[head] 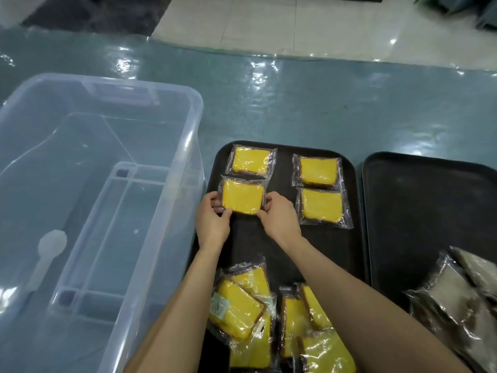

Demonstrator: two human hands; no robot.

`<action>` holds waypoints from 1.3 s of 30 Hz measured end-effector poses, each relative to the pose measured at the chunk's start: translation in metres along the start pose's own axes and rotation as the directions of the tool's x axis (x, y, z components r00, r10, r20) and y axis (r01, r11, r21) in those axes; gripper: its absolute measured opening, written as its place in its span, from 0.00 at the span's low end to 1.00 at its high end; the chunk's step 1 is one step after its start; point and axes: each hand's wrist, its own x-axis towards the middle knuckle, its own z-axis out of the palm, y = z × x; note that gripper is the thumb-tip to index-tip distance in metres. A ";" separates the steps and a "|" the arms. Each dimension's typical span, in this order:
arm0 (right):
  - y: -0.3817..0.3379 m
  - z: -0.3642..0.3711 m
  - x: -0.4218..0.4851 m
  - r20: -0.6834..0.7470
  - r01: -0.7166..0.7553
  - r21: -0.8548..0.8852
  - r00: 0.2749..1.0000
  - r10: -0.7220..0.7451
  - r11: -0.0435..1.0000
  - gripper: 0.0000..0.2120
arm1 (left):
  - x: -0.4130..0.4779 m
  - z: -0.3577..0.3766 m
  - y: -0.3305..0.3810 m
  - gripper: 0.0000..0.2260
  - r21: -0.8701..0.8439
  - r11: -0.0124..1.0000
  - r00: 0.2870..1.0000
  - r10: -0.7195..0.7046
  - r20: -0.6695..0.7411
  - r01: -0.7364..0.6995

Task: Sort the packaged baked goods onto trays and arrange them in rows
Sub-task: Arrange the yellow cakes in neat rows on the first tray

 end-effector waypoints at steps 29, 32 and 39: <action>0.113 -0.009 -0.009 -0.265 -0.107 -0.478 0.964 -0.027 0.872 0.41 | -0.020 0.036 -0.013 0.37 0.681 0.448 0.815 0.338 0.470 -0.579; 0.114 -0.007 -0.012 -0.253 -0.103 -0.497 0.967 -0.030 0.862 0.40 | -0.021 0.035 -0.012 0.37 0.695 0.434 0.818 0.344 0.460 -0.573; 0.111 -0.016 -0.017 -0.192 -0.069 -0.528 0.981 -0.040 0.846 0.39 | -0.024 0.036 -0.008 0.37 0.701 0.434 0.823 0.346 0.450 -0.566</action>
